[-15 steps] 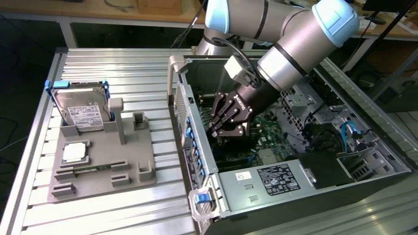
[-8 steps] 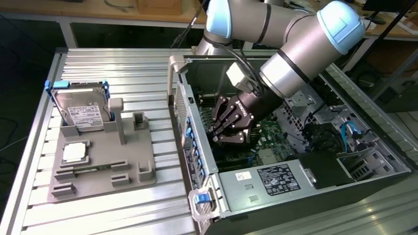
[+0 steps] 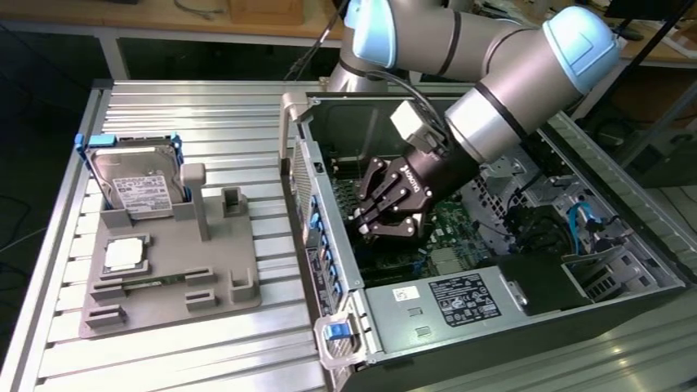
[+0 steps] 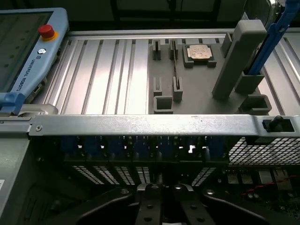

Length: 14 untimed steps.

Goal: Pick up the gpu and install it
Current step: 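Press down on the gpu until it lock into place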

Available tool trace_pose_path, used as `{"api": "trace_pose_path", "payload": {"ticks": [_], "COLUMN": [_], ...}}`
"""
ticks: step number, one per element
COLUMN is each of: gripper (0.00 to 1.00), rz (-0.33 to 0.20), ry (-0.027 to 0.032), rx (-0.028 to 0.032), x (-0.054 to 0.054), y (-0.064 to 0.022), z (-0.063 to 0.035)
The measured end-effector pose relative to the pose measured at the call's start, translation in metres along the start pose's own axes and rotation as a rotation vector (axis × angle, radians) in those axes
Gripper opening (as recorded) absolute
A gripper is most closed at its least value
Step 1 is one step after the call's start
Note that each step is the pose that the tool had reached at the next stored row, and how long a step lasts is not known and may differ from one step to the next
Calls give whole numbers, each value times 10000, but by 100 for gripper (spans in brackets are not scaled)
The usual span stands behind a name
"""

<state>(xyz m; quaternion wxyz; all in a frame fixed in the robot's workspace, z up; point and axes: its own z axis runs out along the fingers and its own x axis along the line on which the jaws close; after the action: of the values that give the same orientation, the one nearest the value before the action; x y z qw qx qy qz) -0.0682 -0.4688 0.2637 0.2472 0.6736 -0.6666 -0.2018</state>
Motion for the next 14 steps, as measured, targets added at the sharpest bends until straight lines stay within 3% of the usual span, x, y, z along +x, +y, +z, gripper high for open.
{"api": "trace_pose_path", "payload": {"ticks": [5,7,8,10,14], "gripper": [11,11,11,11,11], "rz": [6,30,65,199,544], "ry": [16,49,96,272,724], "rx": [-85,-106,-116,-125,-147], "x": [-1,-5,-10,-28,-98], "y": [-12,-19,-19,-6,17], "z": [-16,-31,-43,-68,-102]}}
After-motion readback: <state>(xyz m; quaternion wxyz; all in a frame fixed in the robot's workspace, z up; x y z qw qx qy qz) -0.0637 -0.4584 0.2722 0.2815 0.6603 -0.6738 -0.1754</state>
